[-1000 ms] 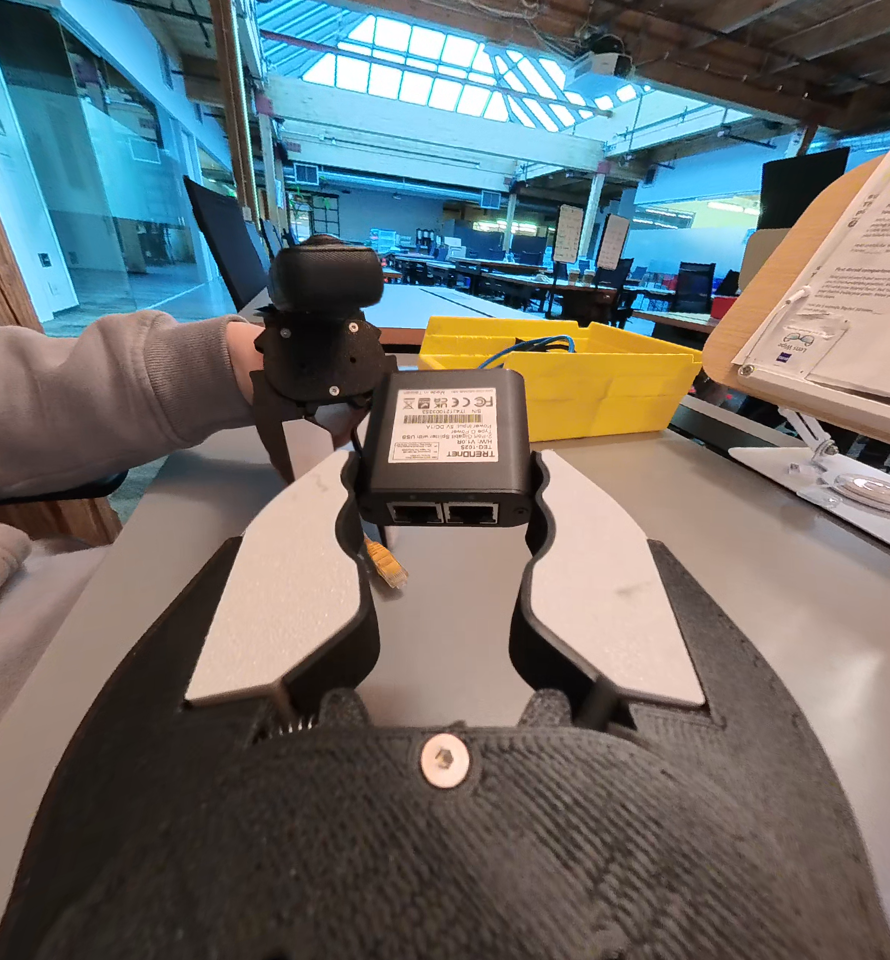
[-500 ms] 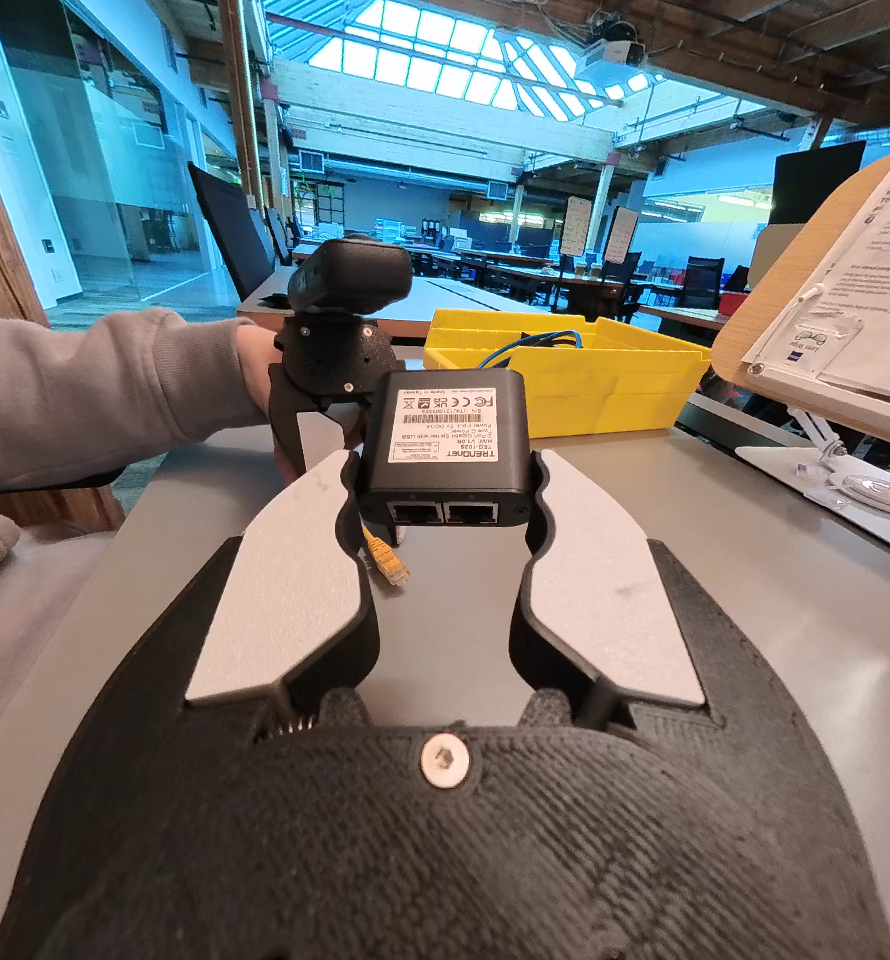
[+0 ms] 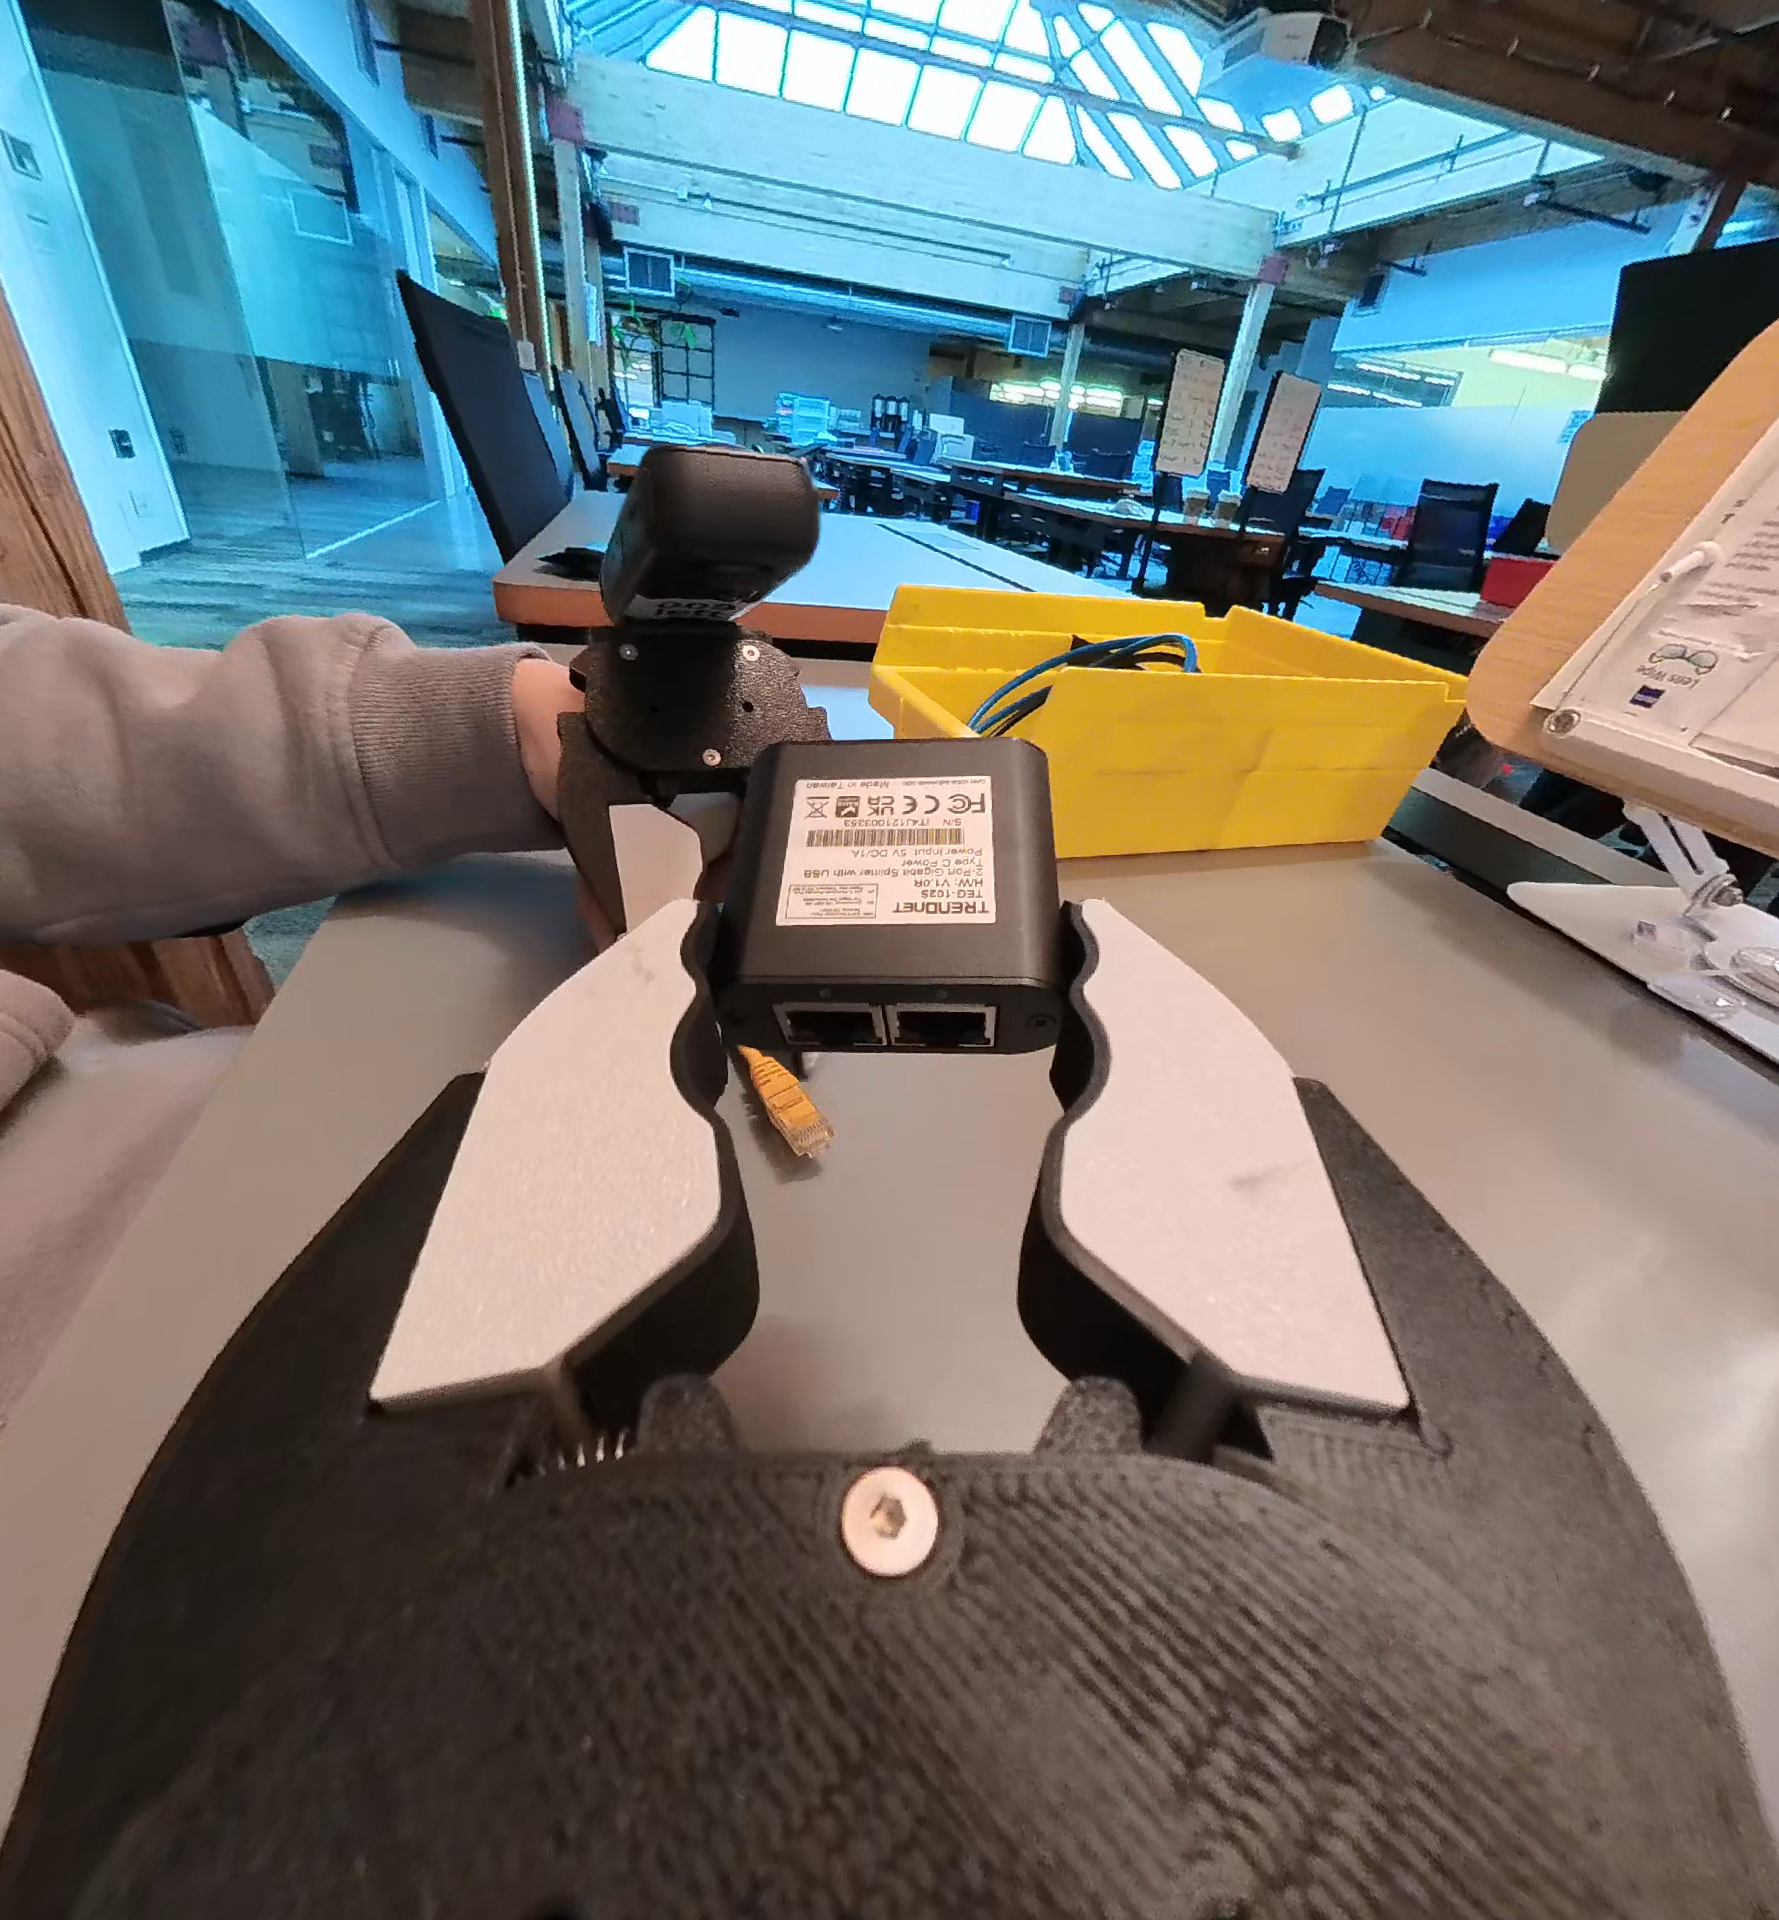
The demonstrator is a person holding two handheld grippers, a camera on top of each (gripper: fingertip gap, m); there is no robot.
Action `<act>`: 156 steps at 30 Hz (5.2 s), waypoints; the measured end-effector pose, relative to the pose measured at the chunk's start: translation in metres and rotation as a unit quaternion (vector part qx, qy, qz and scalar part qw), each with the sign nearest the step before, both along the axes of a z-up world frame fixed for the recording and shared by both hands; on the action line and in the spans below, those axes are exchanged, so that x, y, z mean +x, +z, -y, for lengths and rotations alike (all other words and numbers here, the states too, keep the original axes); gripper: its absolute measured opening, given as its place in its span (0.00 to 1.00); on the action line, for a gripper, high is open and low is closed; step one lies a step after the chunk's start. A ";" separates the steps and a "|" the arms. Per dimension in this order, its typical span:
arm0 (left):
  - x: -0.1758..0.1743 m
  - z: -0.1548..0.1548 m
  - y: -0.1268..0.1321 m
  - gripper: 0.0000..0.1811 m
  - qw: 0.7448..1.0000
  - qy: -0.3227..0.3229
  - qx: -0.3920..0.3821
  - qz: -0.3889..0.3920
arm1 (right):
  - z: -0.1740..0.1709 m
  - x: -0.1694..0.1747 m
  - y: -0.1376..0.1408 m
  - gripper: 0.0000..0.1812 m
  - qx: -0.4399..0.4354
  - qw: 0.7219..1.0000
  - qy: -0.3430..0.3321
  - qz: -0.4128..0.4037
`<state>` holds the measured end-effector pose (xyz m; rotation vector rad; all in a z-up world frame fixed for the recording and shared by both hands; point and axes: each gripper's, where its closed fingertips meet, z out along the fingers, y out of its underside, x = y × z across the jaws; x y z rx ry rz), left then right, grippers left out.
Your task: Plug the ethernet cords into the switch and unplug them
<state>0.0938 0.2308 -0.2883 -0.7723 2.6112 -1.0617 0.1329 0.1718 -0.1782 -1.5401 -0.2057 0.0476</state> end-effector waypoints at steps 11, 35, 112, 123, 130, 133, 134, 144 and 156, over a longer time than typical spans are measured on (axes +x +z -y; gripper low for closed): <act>0.008 -0.005 0.009 0.02 0.998 0.033 0.041 0.022 | 0.007 -0.003 0.006 0.34 0.023 0.999 0.028 -0.015; -0.029 0.010 0.095 0.02 0.993 0.018 0.105 0.052 | 0.009 -0.050 -0.018 0.34 -0.094 0.981 0.161 0.062; -0.001 0.039 0.154 0.14 0.843 0.039 -0.517 -0.143 | -0.017 -0.037 0.047 0.34 0.008 0.990 -0.017 0.141; 0.027 0.054 0.145 0.27 0.847 0.169 -0.499 -0.076 | -0.024 -0.002 0.050 0.34 0.017 0.948 -0.233 0.216; 0.016 0.043 0.125 0.13 0.839 0.105 -0.510 -0.157 | -0.031 -0.019 0.030 0.33 -0.023 0.968 -0.128 0.215; 0.006 0.028 0.113 0.13 0.851 0.098 -0.472 -0.207 | -0.023 -0.037 0.030 0.40 -0.046 0.956 -0.054 0.286; -0.004 0.027 0.111 0.13 0.854 0.070 -0.460 -0.233 | -0.019 -0.044 0.034 0.41 -0.040 0.950 -0.037 0.307; -0.053 0.037 0.075 0.13 0.897 -0.024 -0.297 -0.328 | -0.024 -0.075 -0.010 0.49 -0.194 0.913 0.043 0.355; -0.021 0.039 0.097 0.14 0.889 0.014 -0.383 -0.251 | -0.035 -0.052 -0.019 0.36 -0.160 0.953 0.005 0.259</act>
